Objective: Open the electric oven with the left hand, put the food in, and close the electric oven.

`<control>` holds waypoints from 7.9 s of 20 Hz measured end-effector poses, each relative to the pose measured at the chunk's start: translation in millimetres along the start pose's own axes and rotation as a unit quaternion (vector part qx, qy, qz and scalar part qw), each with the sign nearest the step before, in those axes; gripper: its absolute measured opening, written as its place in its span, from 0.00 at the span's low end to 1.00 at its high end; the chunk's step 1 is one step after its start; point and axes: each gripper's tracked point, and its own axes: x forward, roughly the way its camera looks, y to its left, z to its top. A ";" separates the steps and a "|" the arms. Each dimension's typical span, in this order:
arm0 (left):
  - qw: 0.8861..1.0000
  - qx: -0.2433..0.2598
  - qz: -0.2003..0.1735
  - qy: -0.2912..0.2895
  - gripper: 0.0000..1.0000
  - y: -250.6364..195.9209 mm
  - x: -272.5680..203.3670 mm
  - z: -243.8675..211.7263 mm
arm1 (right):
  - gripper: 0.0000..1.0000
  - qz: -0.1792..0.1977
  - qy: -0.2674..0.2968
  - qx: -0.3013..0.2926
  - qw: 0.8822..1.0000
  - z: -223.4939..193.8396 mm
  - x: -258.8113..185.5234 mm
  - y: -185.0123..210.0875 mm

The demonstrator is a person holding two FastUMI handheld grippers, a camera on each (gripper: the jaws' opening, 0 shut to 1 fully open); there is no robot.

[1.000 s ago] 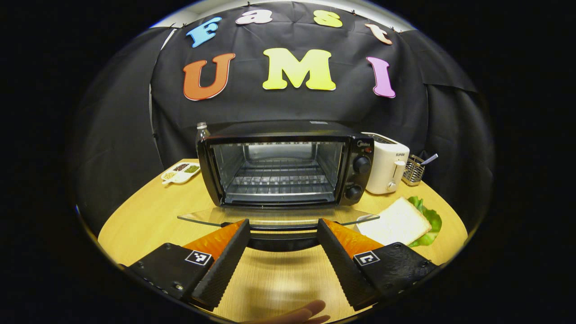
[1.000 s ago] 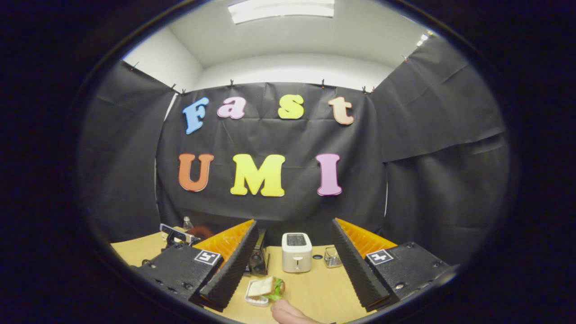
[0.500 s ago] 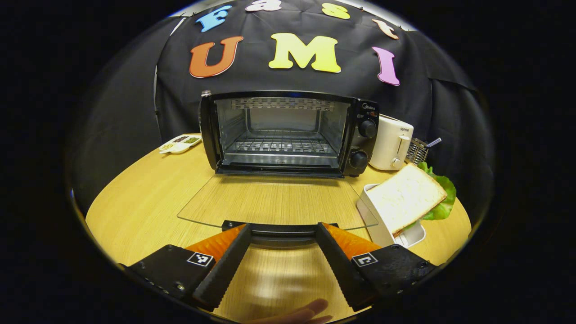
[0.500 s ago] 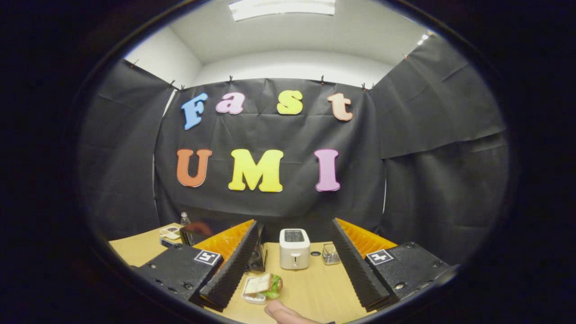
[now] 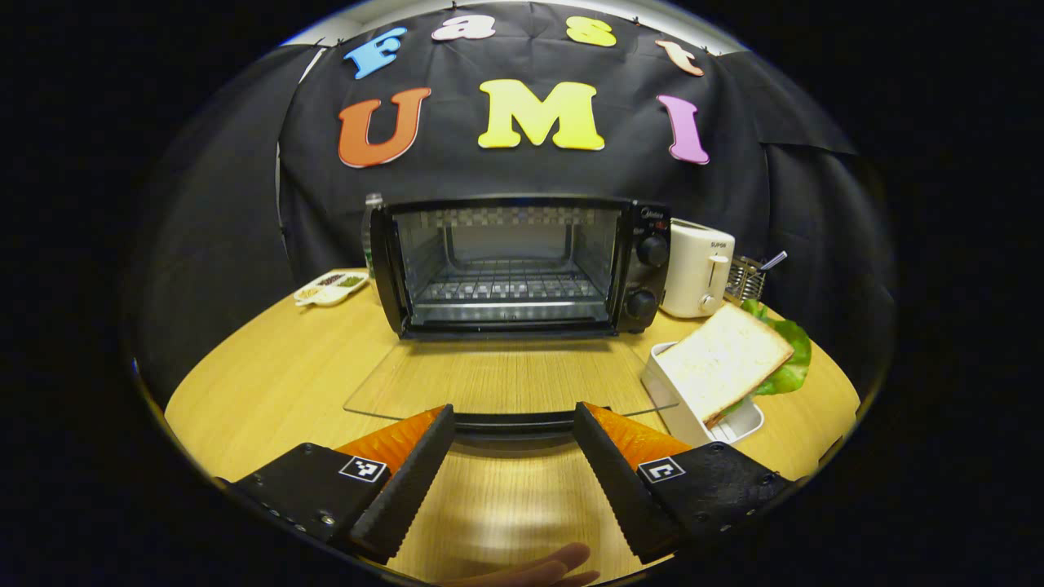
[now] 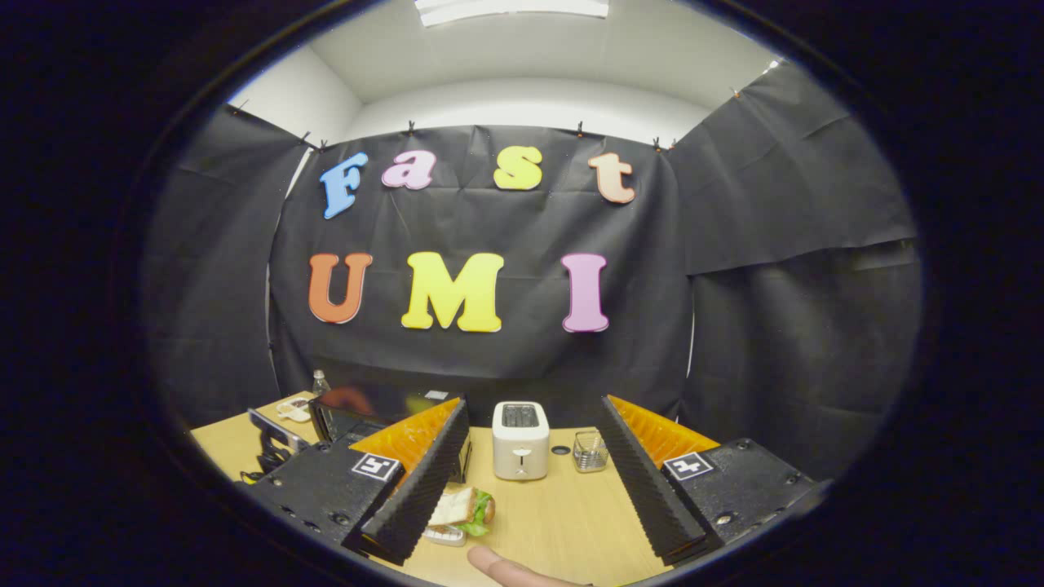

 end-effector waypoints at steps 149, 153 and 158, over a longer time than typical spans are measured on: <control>0.991 -0.038 -0.007 -0.130 0.93 125.3 -149.2 98.8 | 0.95 0.156 0.134 0.000 0.979 -116.5 136.5 269.3; 0.992 -0.037 -0.002 -0.119 0.93 115.3 -120.9 95.1 | 1.00 0.114 0.047 -0.003 0.992 -65.4 109.3 212.4; 0.997 -0.029 -0.039 -0.060 0.93 68.4 -75.0 58.5 | 0.94 0.072 -0.030 0.004 0.997 -12.9 71.1 153.3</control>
